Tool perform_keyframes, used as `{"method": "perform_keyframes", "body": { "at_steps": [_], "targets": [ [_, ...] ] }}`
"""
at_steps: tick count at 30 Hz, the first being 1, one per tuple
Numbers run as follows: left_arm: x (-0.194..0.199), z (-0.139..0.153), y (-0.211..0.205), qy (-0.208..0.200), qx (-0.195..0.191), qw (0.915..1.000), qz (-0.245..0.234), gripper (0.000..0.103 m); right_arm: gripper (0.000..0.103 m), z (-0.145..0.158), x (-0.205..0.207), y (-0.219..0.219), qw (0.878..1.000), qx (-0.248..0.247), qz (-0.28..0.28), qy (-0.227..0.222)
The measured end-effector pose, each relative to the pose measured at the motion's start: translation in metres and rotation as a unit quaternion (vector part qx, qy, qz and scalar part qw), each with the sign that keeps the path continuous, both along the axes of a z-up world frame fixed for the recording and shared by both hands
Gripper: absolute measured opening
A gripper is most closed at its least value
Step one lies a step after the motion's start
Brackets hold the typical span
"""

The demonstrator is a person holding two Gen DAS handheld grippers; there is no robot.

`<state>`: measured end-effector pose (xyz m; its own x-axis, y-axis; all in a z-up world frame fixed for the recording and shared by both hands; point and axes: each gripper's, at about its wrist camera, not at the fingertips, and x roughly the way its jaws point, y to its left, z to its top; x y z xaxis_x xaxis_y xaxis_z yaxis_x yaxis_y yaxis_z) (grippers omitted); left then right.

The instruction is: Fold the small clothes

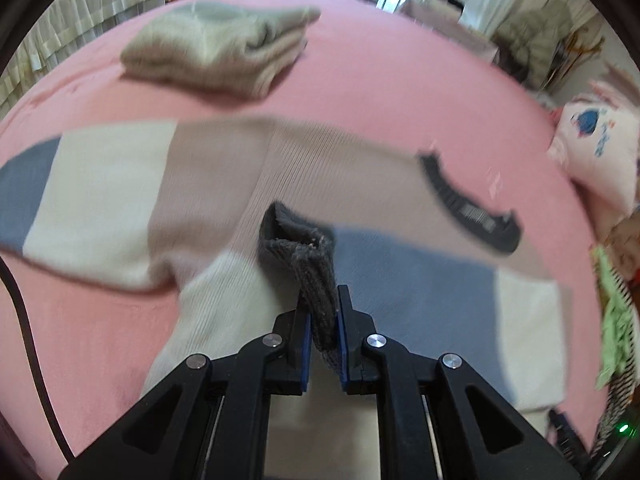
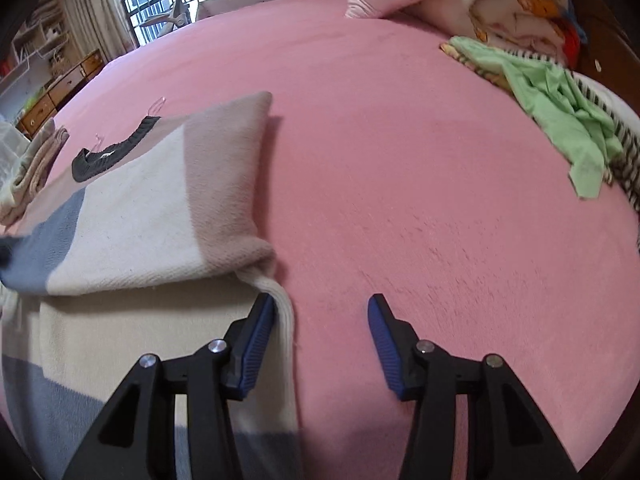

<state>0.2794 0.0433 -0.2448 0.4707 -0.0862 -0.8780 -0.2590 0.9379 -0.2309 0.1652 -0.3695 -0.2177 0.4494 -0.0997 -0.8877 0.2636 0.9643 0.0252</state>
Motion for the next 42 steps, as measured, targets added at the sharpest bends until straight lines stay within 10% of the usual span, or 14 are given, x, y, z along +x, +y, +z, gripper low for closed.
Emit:
{"method": "perform_keyframes", "body": {
  "at_steps": [20, 30, 42],
  "targets": [
    [-0.043, 0.001, 0.025, 0.014, -0.044, 0.9988, -0.014, 0.019, 0.049, 0.0, 0.04, 0.043, 0.99, -0.121, 0.073, 0.005],
    [-0.049, -0.001, 0.059, 0.014, -0.057, 0.9982, 0.013, 0.019, 0.049, -0.007, 0.037, 0.012, 0.998, -0.067, 0.007, 0.004],
    [-0.047, 0.005, 0.04, 0.021, -0.004, 0.9997, -0.009, 0.024, 0.049, 0.017, 0.02, 0.036, 0.993, -0.113, 0.04, 0.016]
  ]
}}
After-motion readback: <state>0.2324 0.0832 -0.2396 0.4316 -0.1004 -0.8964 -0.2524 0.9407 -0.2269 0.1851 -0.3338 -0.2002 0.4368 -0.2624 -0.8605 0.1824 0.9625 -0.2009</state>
